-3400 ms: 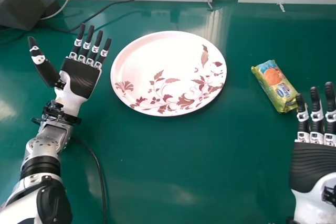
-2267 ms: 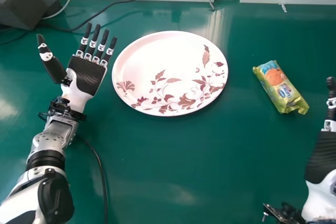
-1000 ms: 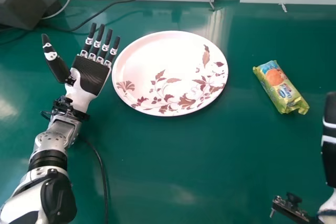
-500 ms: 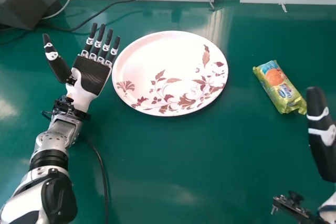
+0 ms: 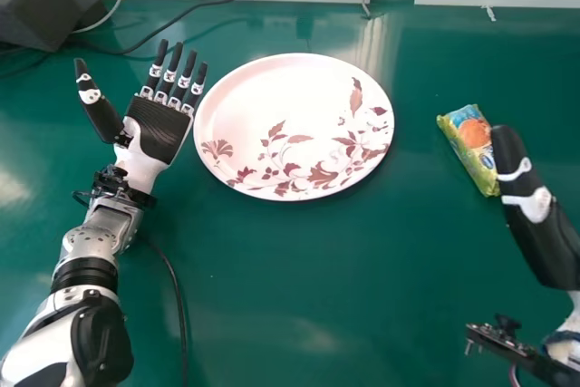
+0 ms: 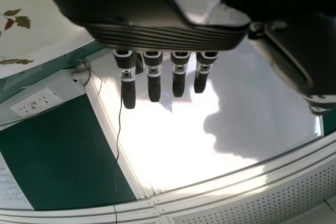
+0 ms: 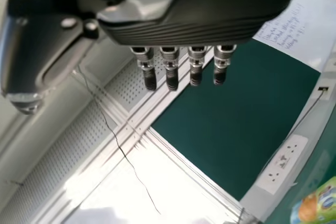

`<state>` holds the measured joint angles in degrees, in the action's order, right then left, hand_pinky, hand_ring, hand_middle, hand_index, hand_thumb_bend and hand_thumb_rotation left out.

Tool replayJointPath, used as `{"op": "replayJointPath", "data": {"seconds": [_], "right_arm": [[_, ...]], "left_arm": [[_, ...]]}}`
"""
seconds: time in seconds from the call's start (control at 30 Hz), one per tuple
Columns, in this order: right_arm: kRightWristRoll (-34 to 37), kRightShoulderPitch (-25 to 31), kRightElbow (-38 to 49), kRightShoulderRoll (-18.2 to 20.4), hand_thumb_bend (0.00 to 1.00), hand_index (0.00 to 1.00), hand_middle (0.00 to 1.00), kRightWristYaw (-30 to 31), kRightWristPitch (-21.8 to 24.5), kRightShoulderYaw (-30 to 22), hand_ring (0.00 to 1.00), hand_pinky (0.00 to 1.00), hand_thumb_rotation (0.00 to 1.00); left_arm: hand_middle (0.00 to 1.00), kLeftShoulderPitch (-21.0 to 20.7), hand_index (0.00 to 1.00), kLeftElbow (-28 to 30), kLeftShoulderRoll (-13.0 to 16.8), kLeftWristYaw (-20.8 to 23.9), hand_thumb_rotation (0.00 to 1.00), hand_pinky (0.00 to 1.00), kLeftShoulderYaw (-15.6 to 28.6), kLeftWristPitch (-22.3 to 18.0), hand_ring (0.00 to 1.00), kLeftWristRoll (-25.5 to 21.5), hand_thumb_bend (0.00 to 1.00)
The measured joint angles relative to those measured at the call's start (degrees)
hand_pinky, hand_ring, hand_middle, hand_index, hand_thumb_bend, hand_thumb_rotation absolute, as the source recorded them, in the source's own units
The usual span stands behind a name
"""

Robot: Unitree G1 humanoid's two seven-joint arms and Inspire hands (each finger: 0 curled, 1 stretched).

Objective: Pick up biscuit and place it in the plate

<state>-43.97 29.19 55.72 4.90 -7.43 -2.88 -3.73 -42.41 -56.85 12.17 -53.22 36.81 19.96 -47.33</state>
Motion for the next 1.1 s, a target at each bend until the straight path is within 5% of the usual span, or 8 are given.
{"op": "replayJointPath", "data": {"seconds": [0.27, 0.57, 1.1], "right_arm": [[-10.37, -2.63, 1.89, 0.29, 1.0, 0.99, 1.0, 4.4, 5.41, 2.25, 1.0, 1.0, 0.84], [-20.12, -5.93, 2.0, -0.43, 1.0, 1.0, 1.0, 8.76, 9.57, 4.42, 1.0, 1.0, 0.84], [-35.94, -13.59, 1.98, -1.72, 1.0, 1.0, 1.0, 17.27, 14.19, 5.59, 1.0, 1.0, 0.86]], "left_arm": [[1.0, -0.28, 1.0, -0.25, -0.19, 0.05, 0.87, 0.77, 0.0, -0.4, 0.96, 0.02, 1.0], [1.0, -0.7, 1.0, -0.33, -0.26, 0.03, 0.86, 0.99, 0.0, -0.71, 0.99, 0.04, 1.0], [1.0, -0.55, 1.0, 0.39, -0.75, 0.05, 0.87, 1.0, 0.0, -1.36, 0.99, 0.03, 1.0]]}}
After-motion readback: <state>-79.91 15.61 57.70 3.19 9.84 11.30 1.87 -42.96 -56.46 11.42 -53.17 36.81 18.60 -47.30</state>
